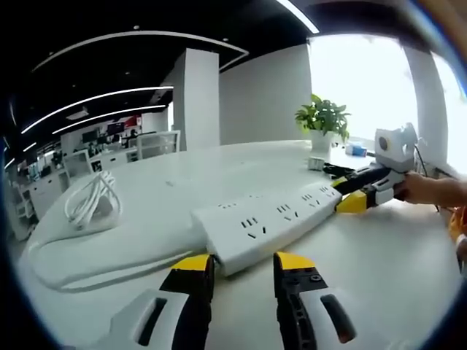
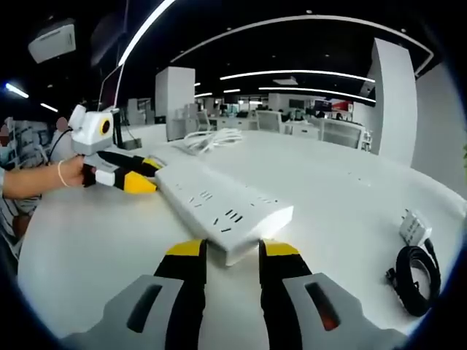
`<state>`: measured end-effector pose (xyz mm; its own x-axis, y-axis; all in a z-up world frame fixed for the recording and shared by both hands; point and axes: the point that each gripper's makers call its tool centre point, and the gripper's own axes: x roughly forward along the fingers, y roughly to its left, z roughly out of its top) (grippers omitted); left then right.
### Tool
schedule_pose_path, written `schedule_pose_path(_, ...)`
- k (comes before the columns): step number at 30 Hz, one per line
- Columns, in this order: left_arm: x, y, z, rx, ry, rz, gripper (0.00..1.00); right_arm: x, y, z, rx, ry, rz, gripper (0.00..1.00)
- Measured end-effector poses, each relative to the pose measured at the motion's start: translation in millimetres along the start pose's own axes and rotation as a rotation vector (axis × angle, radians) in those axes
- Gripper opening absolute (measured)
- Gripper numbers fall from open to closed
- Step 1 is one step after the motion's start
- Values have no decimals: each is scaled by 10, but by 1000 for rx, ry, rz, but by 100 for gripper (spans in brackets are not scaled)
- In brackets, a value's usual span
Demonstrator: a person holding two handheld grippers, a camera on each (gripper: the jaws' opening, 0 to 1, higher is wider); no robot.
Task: Straighten the power strip on the desk, plug the charger into it
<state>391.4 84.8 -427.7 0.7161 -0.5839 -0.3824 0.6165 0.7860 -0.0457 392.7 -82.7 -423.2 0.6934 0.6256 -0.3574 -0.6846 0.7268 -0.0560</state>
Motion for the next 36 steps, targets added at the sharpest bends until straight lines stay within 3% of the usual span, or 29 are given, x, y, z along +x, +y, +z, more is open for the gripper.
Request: schedule_pose_path(36, -11, -38, -8, -9, 12, -10, 30, 94, -153, 13, 32, -2, 13, 25)
